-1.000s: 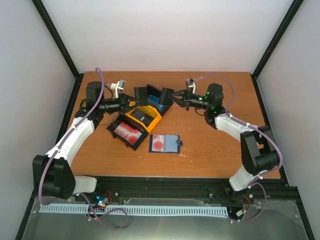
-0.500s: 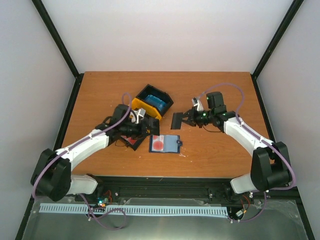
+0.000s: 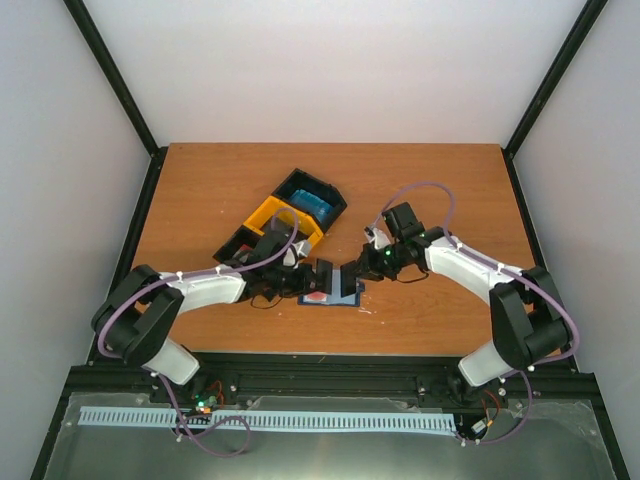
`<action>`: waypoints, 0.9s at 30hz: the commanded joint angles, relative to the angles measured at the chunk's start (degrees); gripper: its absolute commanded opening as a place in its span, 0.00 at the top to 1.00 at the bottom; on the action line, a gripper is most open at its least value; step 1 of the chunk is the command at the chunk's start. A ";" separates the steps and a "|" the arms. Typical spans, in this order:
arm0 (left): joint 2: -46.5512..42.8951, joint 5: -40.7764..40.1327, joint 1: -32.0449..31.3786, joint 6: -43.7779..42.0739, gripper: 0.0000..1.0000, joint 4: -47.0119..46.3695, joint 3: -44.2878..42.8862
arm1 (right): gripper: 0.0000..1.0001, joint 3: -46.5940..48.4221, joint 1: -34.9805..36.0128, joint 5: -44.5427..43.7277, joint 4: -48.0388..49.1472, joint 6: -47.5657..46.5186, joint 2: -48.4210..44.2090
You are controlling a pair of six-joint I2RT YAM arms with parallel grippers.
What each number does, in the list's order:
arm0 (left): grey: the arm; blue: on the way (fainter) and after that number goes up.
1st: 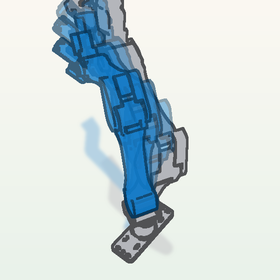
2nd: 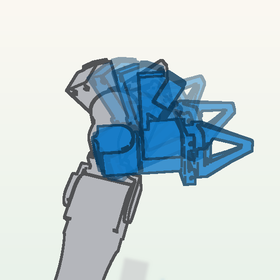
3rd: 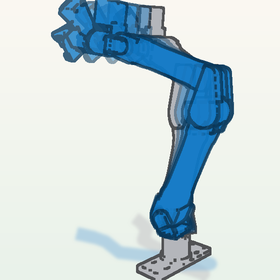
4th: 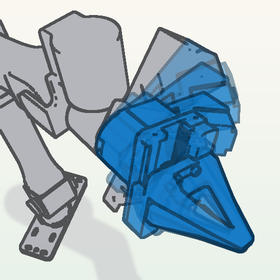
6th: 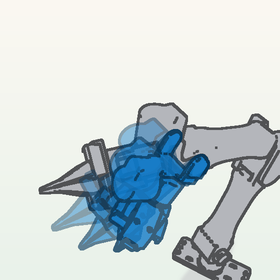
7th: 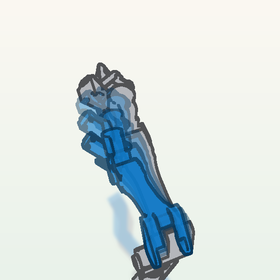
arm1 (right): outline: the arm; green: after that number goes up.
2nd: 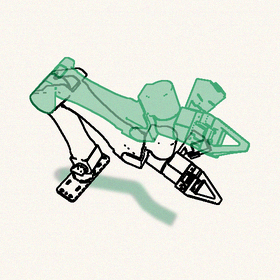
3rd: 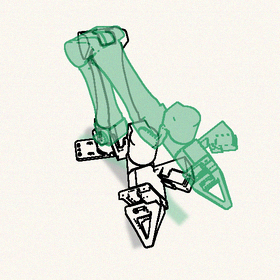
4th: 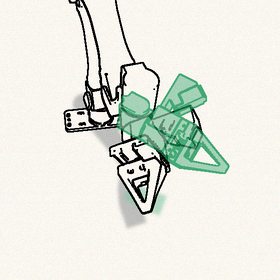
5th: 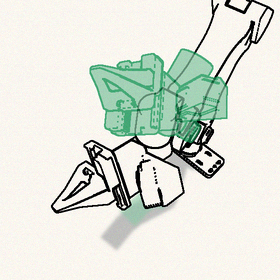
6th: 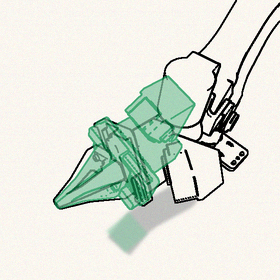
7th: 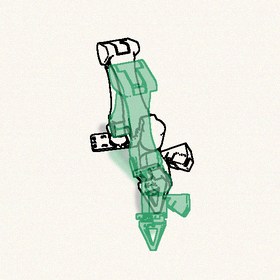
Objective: Put the credit cards into the card holder
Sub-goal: Insert the credit card into the card holder.
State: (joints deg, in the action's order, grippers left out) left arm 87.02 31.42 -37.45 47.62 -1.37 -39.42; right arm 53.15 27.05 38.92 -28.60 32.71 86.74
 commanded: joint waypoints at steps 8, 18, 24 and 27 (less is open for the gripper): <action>4.38 0.42 -0.60 0.31 0.99 -18.58 7.41 | 0.97 -3.17 0.19 -8.88 -1.60 -2.12 3.39; 5.92 2.80 -0.57 -0.25 0.99 -23.45 9.01 | 0.97 -4.67 0.18 -10.53 0.64 -0.72 2.95; 7.89 3.90 -0.60 0.54 0.99 -25.74 8.88 | 0.97 -5.30 0.17 -11.02 0.81 -0.65 3.26; 9.42 3.83 -0.60 0.87 0.99 -26.41 8.41 | 0.97 -5.96 0.10 -11.14 0.87 -0.67 3.10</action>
State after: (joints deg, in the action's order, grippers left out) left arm 94.70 34.35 -37.47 48.16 -24.23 -30.04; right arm 48.53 27.05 29.34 -28.16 31.94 90.17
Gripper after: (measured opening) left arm 0.026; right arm 0.031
